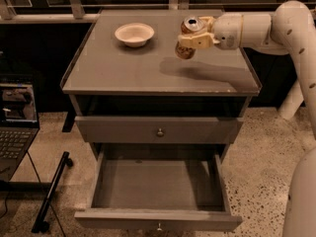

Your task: Pick orange can from middle drawer and place on counter

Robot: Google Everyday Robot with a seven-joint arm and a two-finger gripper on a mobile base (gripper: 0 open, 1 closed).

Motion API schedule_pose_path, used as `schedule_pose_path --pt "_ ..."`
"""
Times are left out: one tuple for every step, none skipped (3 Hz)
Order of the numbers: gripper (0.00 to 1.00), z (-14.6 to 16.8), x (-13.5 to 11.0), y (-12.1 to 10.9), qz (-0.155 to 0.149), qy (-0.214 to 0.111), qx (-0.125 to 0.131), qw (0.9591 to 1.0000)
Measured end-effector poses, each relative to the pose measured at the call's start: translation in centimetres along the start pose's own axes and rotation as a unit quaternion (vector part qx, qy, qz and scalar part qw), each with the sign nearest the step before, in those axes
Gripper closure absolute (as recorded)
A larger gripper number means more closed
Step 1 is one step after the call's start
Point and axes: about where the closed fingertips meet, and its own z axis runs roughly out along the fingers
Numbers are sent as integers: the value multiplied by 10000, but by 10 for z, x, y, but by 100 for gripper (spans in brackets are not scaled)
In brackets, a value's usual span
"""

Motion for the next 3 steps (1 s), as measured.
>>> schedule_pose_path --pt "100 2 23 10 594 -38 -142 9981" --pt "100 4 25 11 654 -31 -167 9977" --pt "82 4 25 11 654 -31 -167 9977"
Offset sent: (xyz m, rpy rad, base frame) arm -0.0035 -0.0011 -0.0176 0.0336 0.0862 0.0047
